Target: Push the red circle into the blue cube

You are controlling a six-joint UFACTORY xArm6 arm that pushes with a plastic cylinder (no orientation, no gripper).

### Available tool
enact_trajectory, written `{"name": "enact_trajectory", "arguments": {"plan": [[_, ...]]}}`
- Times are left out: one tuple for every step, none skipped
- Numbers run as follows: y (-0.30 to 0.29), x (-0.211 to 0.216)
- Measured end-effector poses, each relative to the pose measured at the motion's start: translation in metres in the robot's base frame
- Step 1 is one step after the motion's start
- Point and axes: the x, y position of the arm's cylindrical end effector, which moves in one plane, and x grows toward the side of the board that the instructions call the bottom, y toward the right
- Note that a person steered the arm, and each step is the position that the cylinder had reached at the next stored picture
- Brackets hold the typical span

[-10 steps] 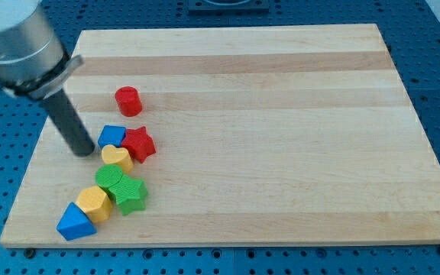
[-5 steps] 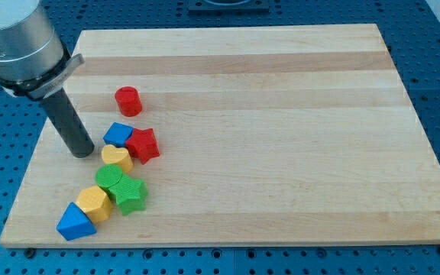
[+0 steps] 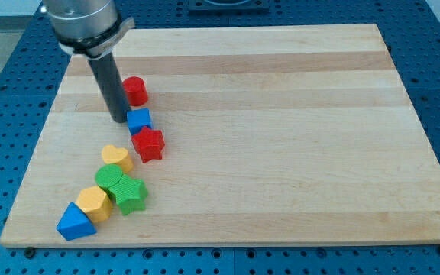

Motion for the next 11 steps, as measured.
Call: {"name": "enact_trajectory", "arguments": {"plan": [[-0.053, 0.005], [-0.085, -0.025], [-0.083, -0.093], [-0.036, -0.126], [0.012, -0.124], [0.035, -0.112], [0.049, -0.091], [0.047, -0.083], [0.040, -0.096], [0.034, -0.117], [0.033, -0.119]]}}
